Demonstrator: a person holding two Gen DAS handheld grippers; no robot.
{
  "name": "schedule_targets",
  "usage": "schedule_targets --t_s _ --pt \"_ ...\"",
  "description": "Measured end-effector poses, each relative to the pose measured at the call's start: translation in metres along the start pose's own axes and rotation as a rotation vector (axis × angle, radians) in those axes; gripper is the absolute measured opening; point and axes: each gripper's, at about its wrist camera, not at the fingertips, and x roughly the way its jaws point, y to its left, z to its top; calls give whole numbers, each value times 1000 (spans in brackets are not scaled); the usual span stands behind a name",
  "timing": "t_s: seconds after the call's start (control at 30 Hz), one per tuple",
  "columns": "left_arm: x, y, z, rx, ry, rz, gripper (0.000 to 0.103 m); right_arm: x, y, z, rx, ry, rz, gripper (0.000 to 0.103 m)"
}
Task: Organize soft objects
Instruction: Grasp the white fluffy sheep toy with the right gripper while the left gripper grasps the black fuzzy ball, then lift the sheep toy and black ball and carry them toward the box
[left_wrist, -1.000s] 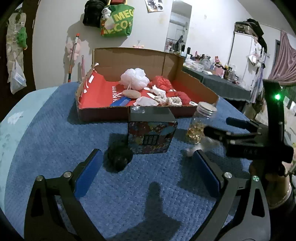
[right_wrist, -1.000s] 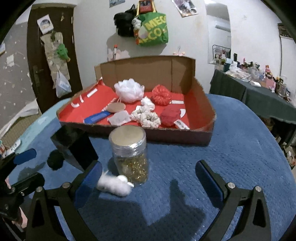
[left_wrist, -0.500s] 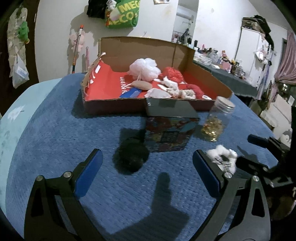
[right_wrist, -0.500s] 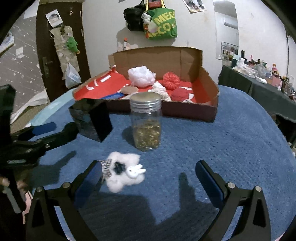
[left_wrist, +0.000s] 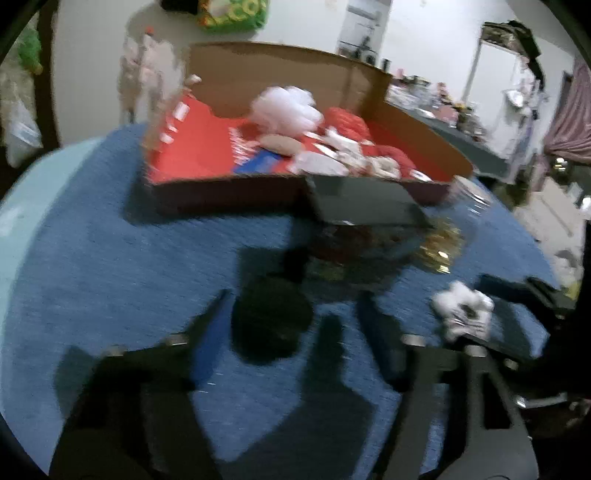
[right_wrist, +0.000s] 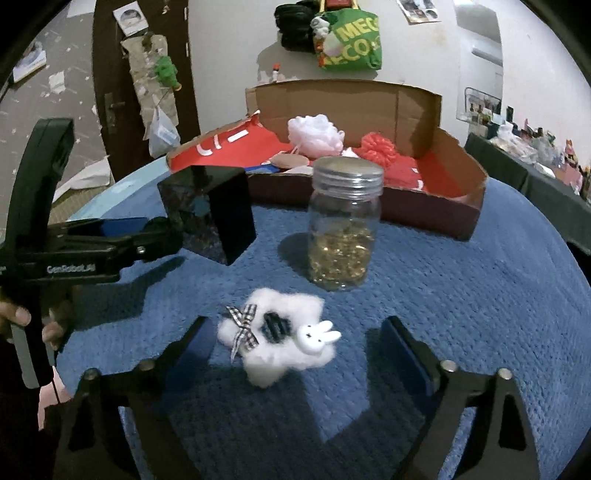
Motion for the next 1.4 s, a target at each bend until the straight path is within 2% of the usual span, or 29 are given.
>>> schedule_targets --t_s 0.1,0.13,0.2,0.23,0.3,0.53,0.57,0.83,1.03,1.1,1.17,1.2,1.23,1.27,1.33,1.4 --pt "4 -4 -3 -3 31 -74 32 4 4 -1 -24 5 19 65" --pt "2 -6 -5 4 24 -69 32 4 6 -2 -35 4 24 59" --pt "-3 -9 -10 10 9 -65 32 -1 8 -4 -48 -20 26 54" --pt "-8 -8 -13 -7 3 -92 32 -4 7 -4 -40 -34 31 50" --pt "-18 -11 -17 -16 -10 -126 32 -10 4 -2 -21 -51 42 47" --pt "-37 -29 -23 27 -39 -157 32 -18 -2 0 12 -73 75 41" --pt "-38 -31 -24 28 -39 -163 32 -20 -3 0 20 -75 89 23" --pt "-34 -44 -31 53 -11 -206 32 -20 -18 -5 95 -57 124 22" --pt "-26 -50 -36 67 14 -207 33 -21 -23 -6 108 -50 111 23" --pt "-23 -51 -37 67 20 -197 37 -19 -25 -7 111 -38 105 26" --pt "-20 -52 -38 69 33 -181 50 -19 -25 -8 108 -38 105 38" --pt "-19 -52 -39 71 36 -177 59 -19 -24 -9 102 -39 102 45" --pt "-18 -52 -39 72 36 -178 67 -20 -23 -10 94 -42 95 59" --pt "-19 -53 -39 75 29 -189 67 -21 -21 -10 83 -55 91 68" --pt "-21 -56 -39 82 14 -188 67 -23 -18 -10 63 -67 92 72" --pt "-20 -58 -38 91 8 -170 67 -21 -15 -11 47 -62 93 72"
